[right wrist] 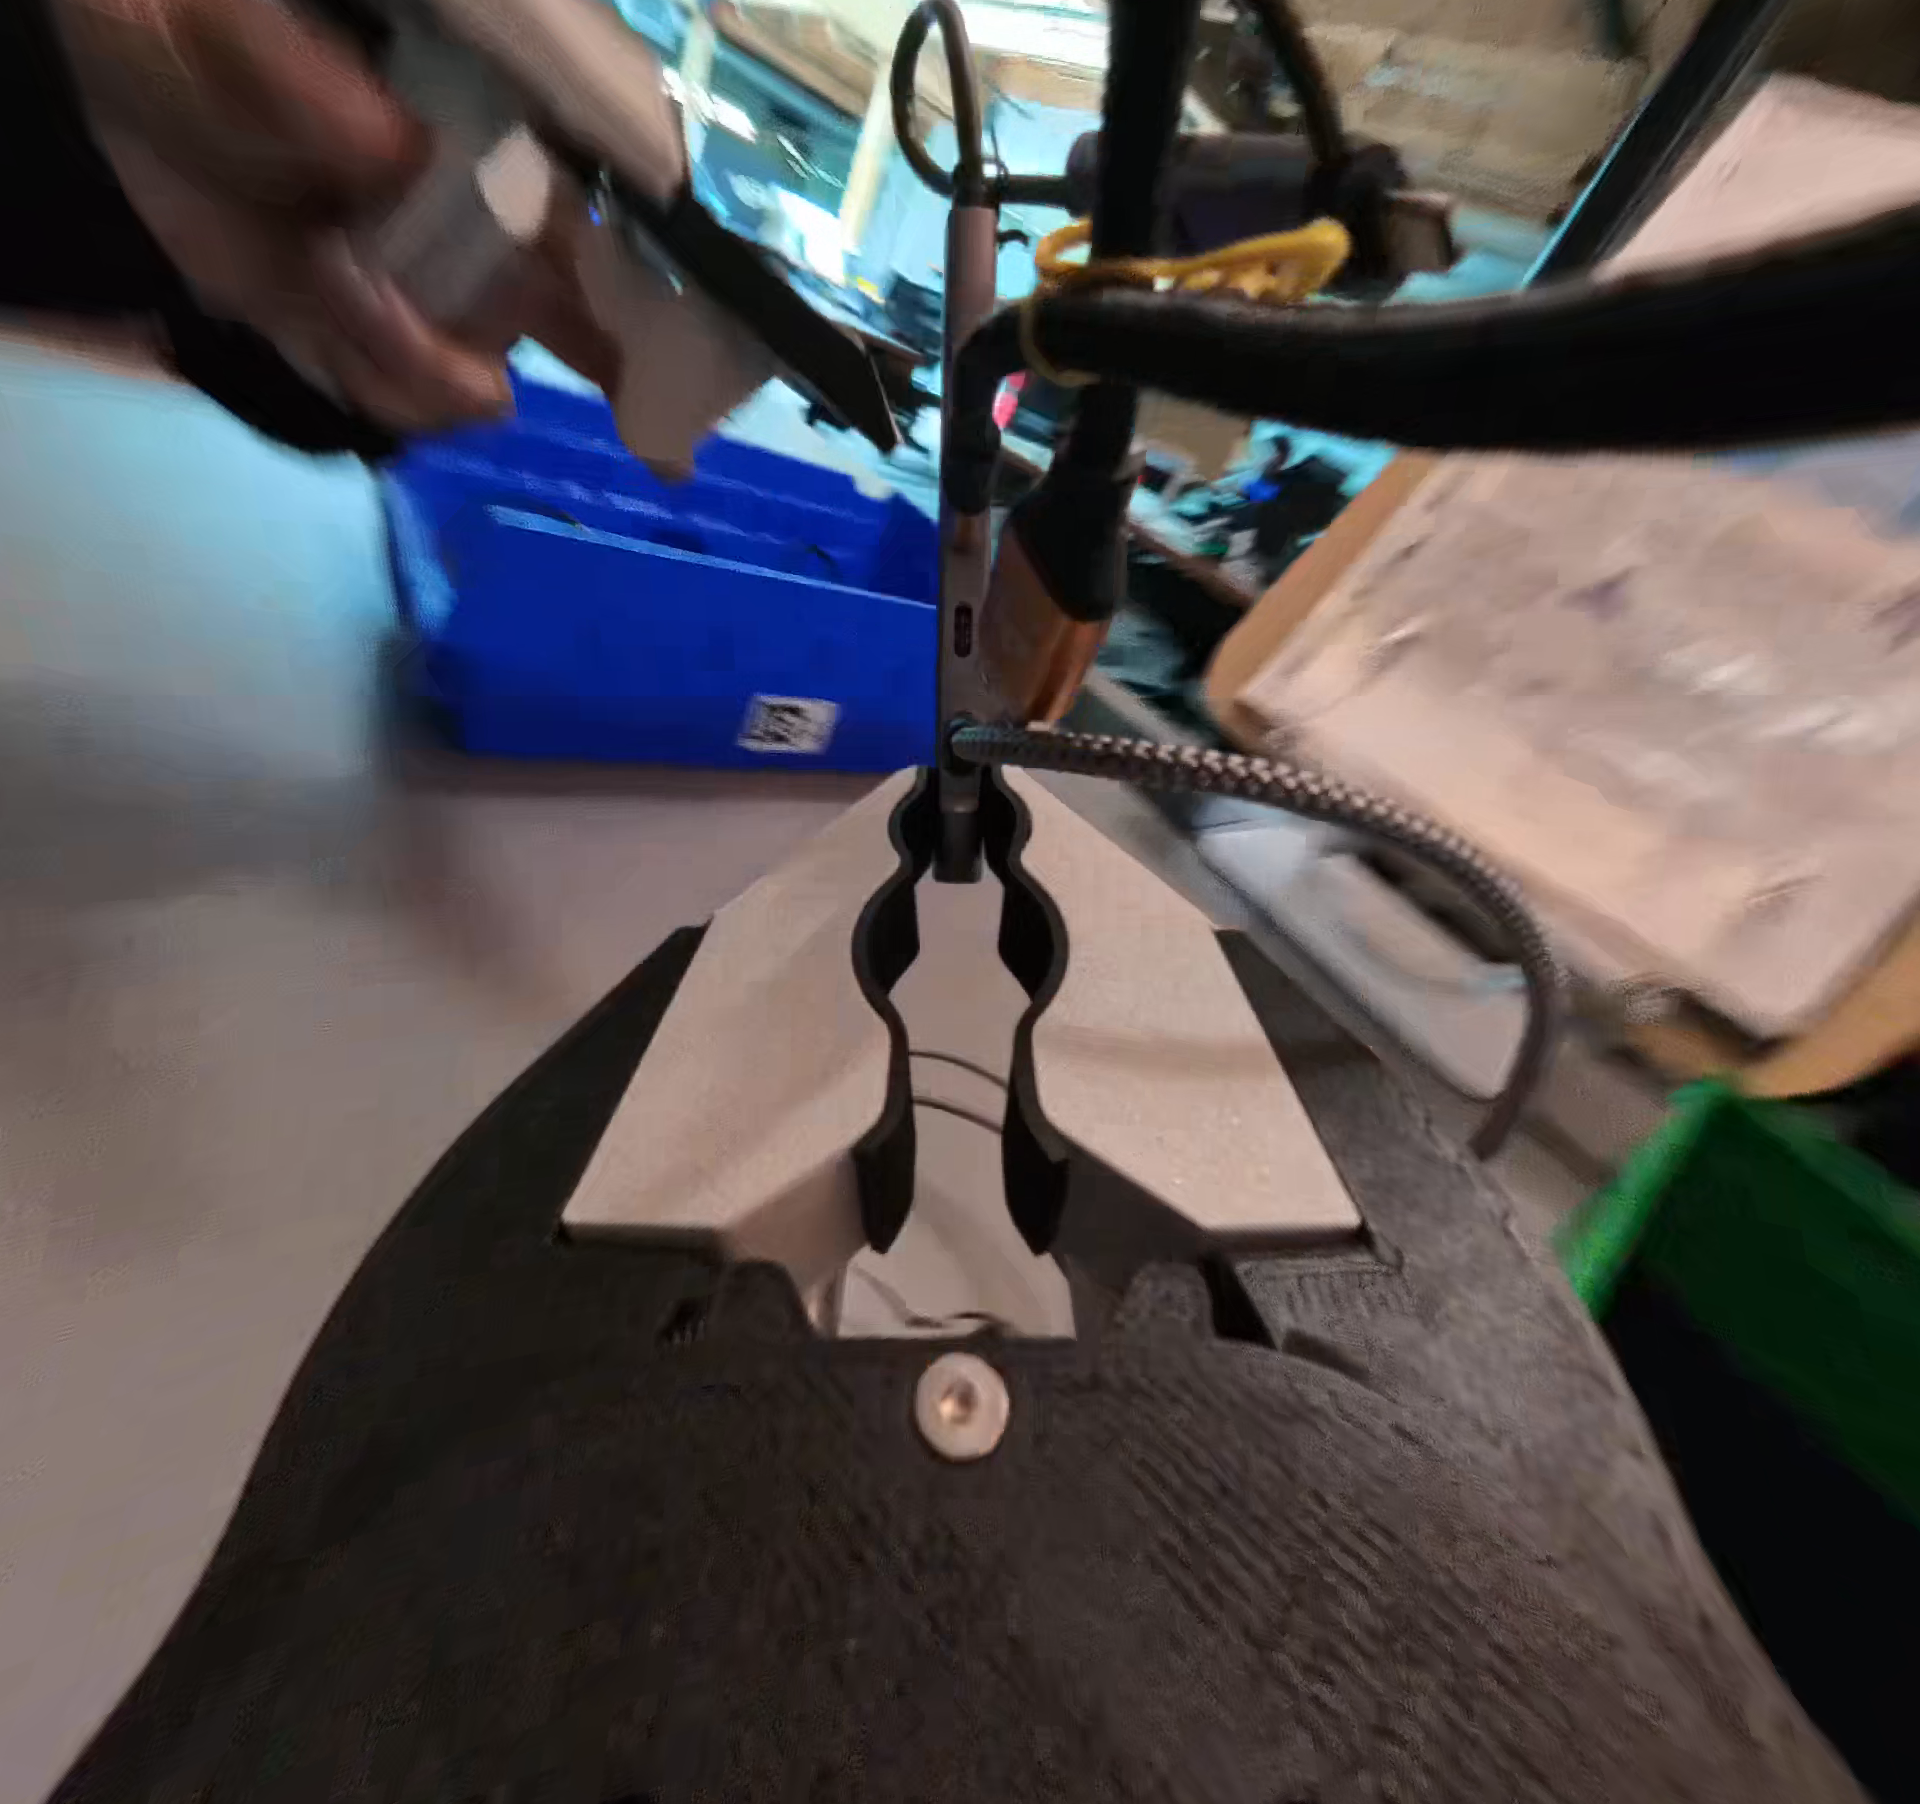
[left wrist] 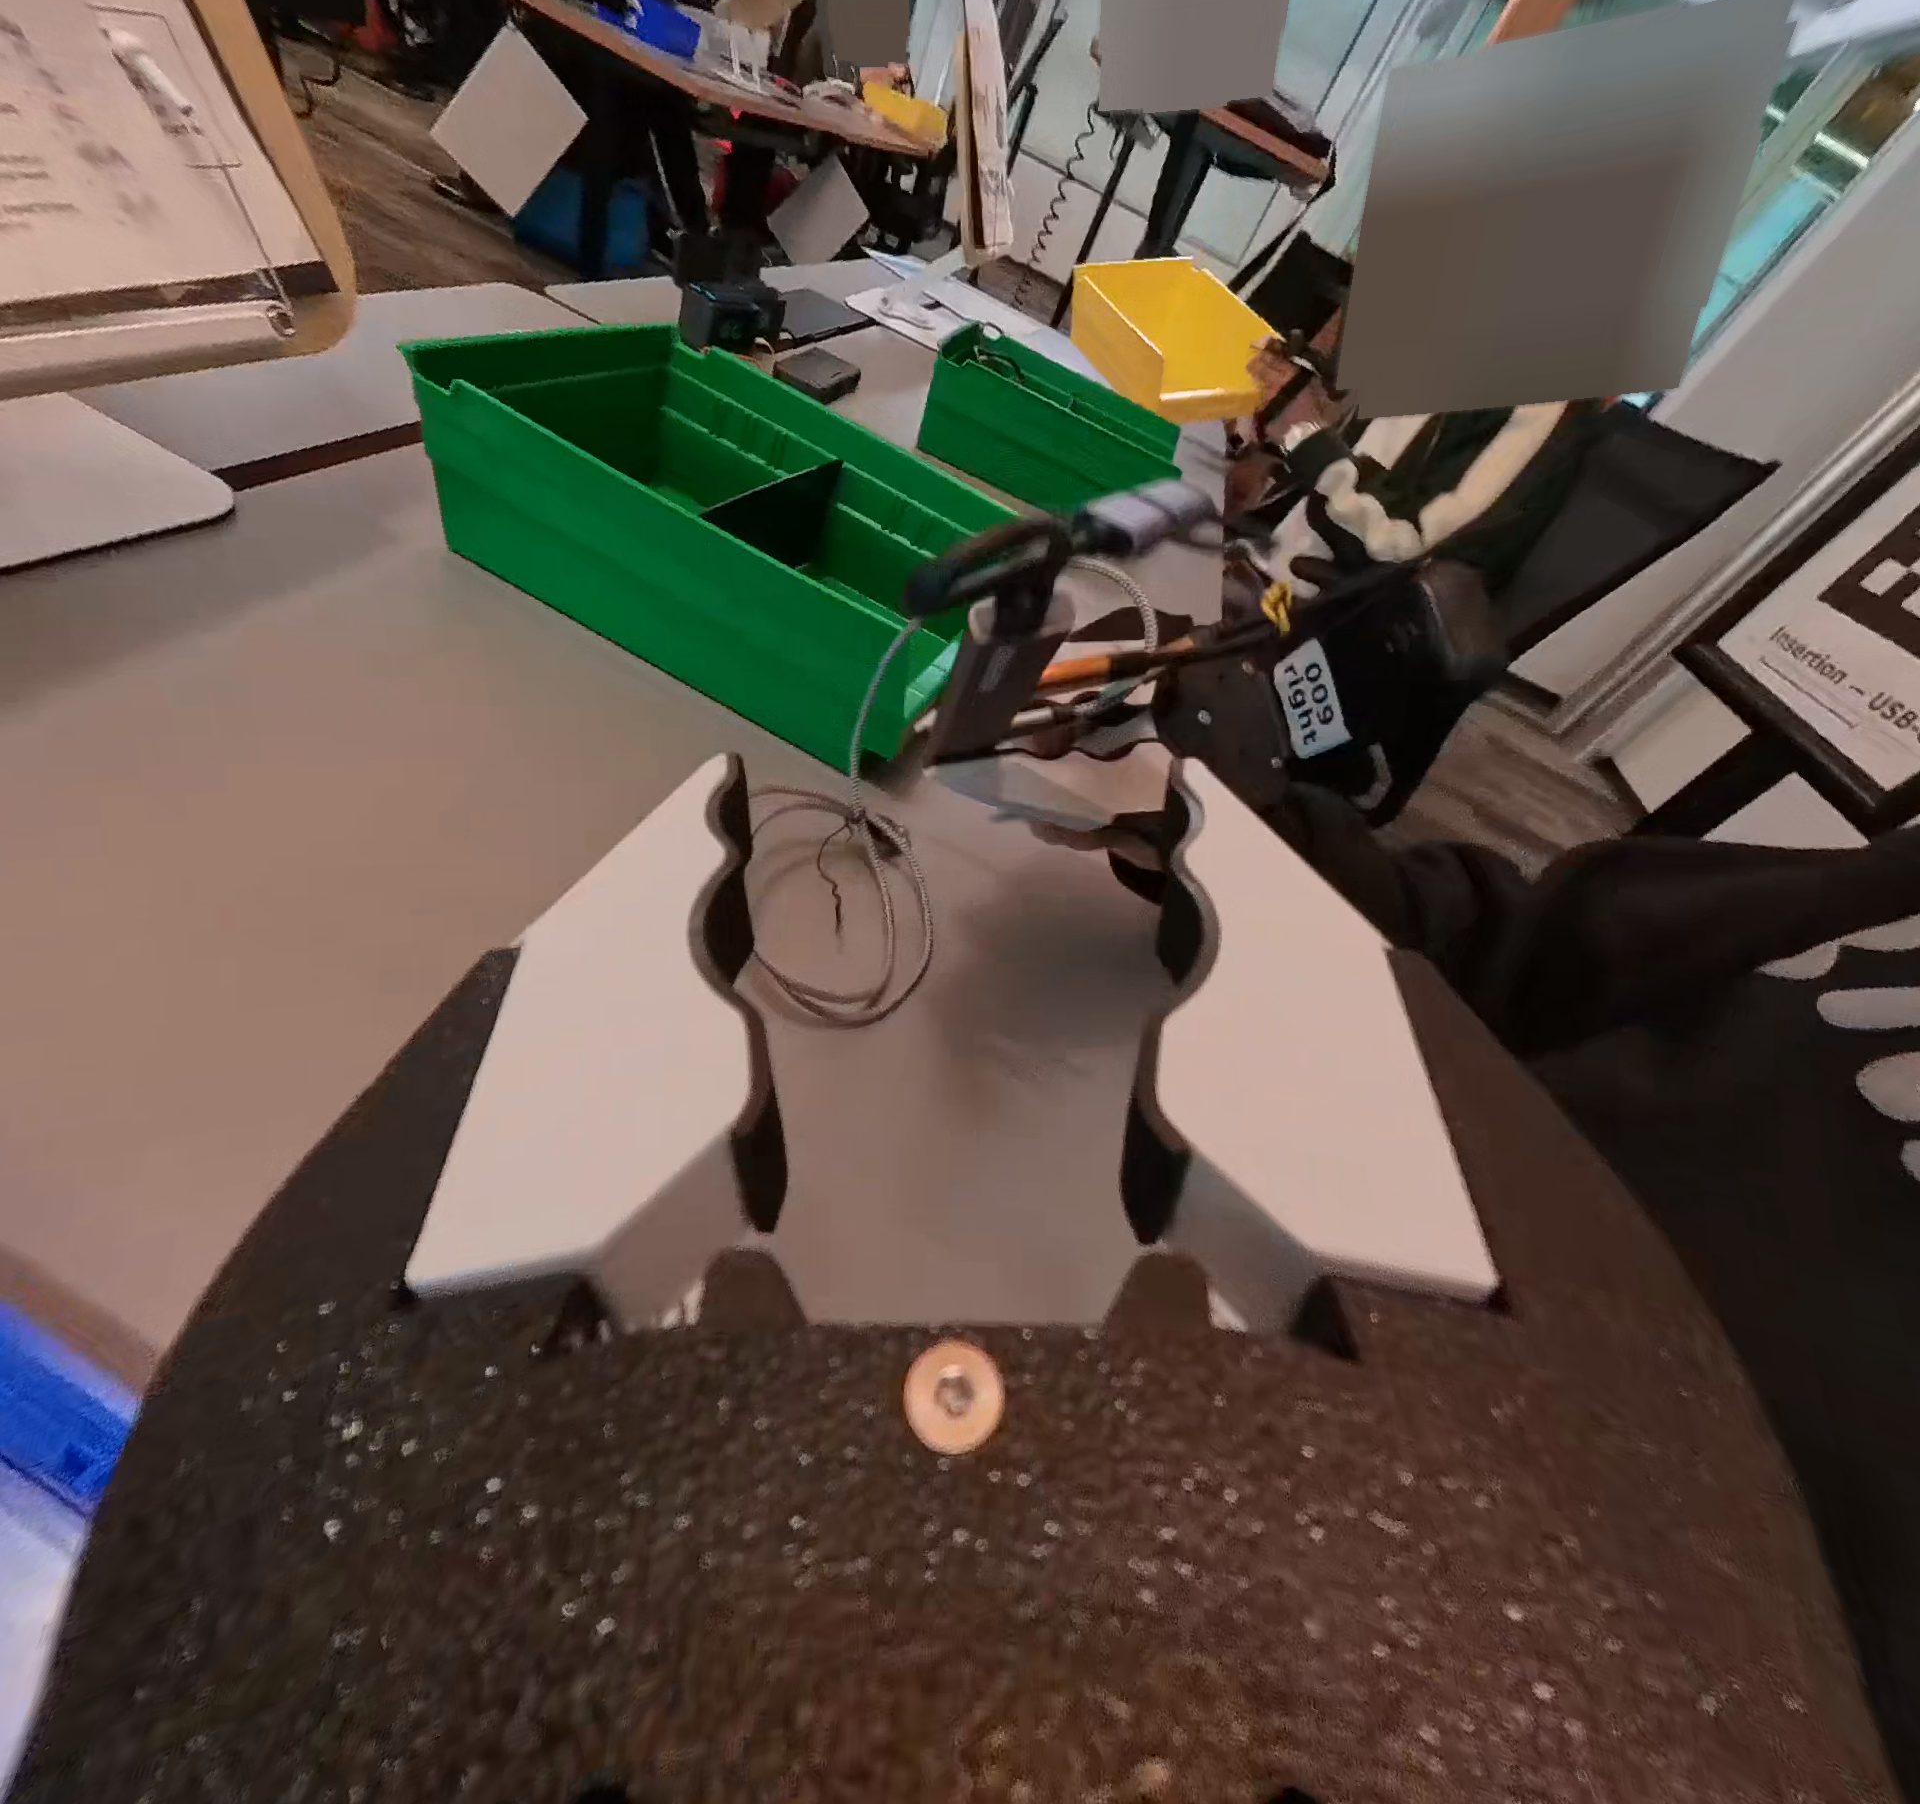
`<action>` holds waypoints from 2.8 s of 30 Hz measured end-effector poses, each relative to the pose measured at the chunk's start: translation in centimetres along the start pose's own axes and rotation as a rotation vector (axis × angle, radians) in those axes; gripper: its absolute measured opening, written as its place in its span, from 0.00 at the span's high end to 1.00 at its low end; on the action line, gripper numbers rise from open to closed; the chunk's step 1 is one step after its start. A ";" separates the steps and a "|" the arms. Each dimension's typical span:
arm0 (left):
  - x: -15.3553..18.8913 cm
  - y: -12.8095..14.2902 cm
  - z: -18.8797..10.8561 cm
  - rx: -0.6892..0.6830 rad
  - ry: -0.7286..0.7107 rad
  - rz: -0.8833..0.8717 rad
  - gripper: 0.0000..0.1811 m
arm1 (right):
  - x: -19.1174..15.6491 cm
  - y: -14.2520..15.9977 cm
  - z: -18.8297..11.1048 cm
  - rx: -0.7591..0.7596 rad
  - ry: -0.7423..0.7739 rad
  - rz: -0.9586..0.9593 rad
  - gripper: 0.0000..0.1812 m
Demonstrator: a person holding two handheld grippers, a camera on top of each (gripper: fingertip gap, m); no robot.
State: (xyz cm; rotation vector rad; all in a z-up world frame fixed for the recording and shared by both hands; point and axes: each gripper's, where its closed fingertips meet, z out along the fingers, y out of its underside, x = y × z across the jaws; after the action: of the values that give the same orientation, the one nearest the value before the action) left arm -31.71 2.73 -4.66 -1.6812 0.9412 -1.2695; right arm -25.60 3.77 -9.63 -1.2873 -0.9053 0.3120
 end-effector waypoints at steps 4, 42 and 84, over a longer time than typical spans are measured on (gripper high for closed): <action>0.9 1.3 0.7 -0.091 -0.015 0.055 0.53 | 0.8 -0.1 -0.3 -0.042 0.152 -0.375 0.96; 2.3 4.1 3.6 0.082 -0.127 0.635 0.88 | -0.1 -0.6 -0.9 0.031 0.268 -0.933 0.96; -2.6 5.0 3.4 0.336 -0.836 0.712 0.88 | -2.2 0.4 0.6 0.141 -0.154 0.434 0.87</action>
State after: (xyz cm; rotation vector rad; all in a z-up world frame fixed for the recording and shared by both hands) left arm -29.36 3.65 -10.70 -1.2362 0.6469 -0.1782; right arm -27.33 2.86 -10.87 -1.3335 -0.7102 0.8114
